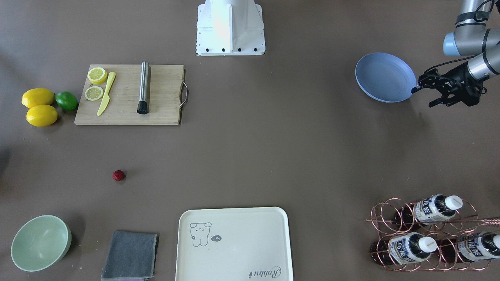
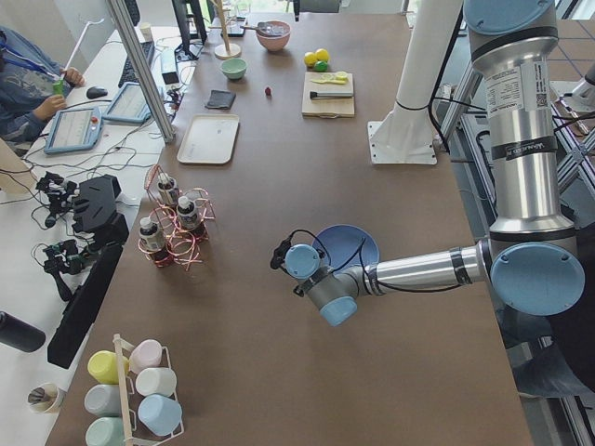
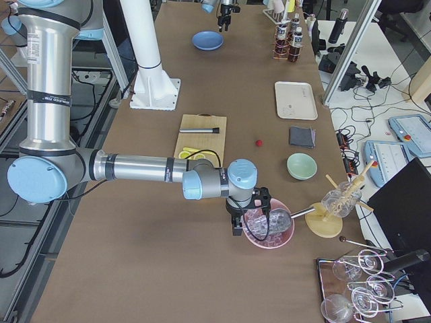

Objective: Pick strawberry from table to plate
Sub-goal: 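Reach the left gripper to the rim of the light blue plate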

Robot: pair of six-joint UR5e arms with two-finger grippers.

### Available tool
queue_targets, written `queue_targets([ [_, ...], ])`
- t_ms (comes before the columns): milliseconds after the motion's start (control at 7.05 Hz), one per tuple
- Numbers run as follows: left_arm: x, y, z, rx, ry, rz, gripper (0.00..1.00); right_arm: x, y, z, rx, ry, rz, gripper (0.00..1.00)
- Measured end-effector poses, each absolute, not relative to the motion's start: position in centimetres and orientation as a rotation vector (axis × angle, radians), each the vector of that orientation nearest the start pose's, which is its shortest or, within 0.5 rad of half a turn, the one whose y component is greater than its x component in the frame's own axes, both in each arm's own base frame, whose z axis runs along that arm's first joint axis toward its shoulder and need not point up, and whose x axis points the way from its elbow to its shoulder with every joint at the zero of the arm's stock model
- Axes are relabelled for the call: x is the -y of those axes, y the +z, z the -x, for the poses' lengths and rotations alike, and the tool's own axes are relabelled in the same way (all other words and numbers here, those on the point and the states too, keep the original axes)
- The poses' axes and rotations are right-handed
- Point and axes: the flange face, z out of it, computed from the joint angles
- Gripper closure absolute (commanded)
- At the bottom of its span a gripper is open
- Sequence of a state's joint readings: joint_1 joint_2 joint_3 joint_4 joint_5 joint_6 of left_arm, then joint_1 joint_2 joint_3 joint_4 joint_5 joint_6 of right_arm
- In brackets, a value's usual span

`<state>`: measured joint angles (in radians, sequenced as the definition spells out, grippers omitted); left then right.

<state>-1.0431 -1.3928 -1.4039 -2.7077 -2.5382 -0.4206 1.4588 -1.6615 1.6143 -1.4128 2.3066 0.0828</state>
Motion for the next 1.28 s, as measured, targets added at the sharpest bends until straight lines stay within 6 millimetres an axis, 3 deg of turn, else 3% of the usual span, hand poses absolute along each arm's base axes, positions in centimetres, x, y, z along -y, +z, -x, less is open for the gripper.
queue_targets([
  [568,36.1,68.3,-18.3,-1.164,0.545,-0.243,0.43,46.5,66.7,-1.5,0.742,-0.068,-0.033,0.00],
  [710,35.8,68.3,-18.9,-1.167,0.563,-0.244,0.61,46.5,66.7,-1.5,0.742,-0.068,-0.032,0.00],
  [852,35.7,68.2,-19.2,-1.168,0.572,-0.245,0.94,46.5,66.7,-1.5,0.742,-0.068,-0.032,0.00],
  [994,35.8,68.0,-19.4,-1.170,0.577,-0.248,1.00,46.5,66.7,-1.5,0.742,-0.068,-0.032,0.00],
  [1277,36.1,67.1,-19.7,-1.184,0.588,-0.262,1.00,46.5,66.6,-1.5,0.742,-0.069,-0.034,0.00],
])
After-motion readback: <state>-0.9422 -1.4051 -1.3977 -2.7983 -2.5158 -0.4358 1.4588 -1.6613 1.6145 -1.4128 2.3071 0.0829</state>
